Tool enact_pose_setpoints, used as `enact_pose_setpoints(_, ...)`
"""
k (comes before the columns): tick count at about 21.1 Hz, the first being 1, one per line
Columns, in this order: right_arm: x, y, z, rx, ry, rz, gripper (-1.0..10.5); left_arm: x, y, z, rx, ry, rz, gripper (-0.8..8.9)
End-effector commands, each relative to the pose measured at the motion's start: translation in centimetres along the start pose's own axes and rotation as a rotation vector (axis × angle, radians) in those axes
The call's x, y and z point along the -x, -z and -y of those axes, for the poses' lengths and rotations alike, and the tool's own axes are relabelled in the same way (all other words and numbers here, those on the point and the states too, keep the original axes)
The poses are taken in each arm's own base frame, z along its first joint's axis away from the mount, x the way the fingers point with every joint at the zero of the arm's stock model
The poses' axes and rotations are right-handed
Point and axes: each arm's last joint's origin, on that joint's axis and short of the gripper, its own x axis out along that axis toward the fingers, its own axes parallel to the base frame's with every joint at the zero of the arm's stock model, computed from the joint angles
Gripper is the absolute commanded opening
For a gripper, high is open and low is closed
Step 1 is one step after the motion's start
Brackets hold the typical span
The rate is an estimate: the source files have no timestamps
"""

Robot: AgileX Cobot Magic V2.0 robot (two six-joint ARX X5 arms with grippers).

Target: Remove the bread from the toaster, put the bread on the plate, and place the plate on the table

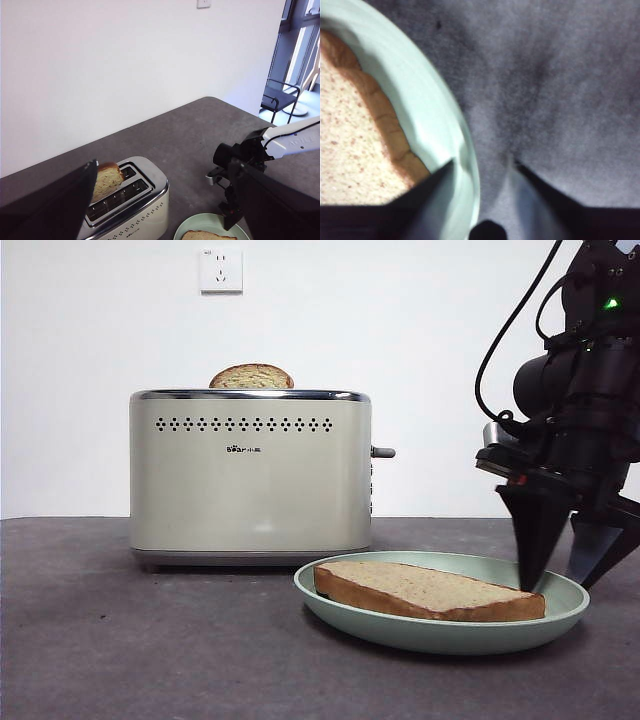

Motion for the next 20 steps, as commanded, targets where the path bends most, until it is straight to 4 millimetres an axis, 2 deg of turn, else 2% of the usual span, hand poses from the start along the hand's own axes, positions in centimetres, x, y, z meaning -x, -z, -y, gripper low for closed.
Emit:
enact_pose_setpoints(1, 0.5, 0.0, 0.0, -0.007, 0.006, 0.017, 3.0, 0.1, 0.0, 0.0, -0.016, -0.006, 0.007, 4.38)
enact_pose_setpoints(4, 4.6, -0.1, -0.9, 0.003, 0.010, 0.154, 3.8, -0.4, 0.0, -0.1, -0.040, -0.042, -0.010, 4.38)
enact_pose_setpoints(7, 11.4, 1.4, -3.1, 0.055, 0.005, 0.364, 3.9, -1.6, 0.4, -0.1, -0.044, -0.055, -0.066, 4.38)
enact_pose_setpoints(10, 19.0, 5.7, -6.0, 0.136, -0.003, 0.613, 3.8, -3.3, 1.3, -0.3, -0.058, -0.131, -0.191, 4.38)
enact_pose_setpoints(13, 24.1, 11.1, -8.4, 0.219, -0.023, 0.825, 3.8, -4.5, 1.7, -0.4, -0.070, -0.180, -0.248, 4.38)
enact_pose_setpoints(14, 25.2, 13.0, -8.9, 0.244, -0.026, 0.886, 3.8, -4.5, 1.6, -0.5, -0.070, -0.198, -0.233, 4.38)
enact_pose_setpoints(17, 26.9, 16.2, -9.4, 0.268, -0.031, 0.981, 3.7, -4.0, 1.4, -0.6, -0.065, -0.231, -0.203, 4.34)
enact_pose_setpoints(18, 27.2, 17.0, -9.5, 0.275, -0.031, 1.002, 3.6, -3.8, 1.4, -0.6, -0.066, -0.233, -0.201, 3.81)
enact_pose_setpoints(19, 27.4, 17.4, -9.6, 0.279, -0.031, 1.011, 2.5, -3.7, 1.4, -0.6, -0.070, -0.232, -0.201, 2.66)
enact_pose_setpoints(20, 27.5, 17.6, -9.6, 0.287, -0.028, 1.018, 0.6, -3.5, 1.5, -0.6, -0.092, -0.226, -0.204, 0.77)
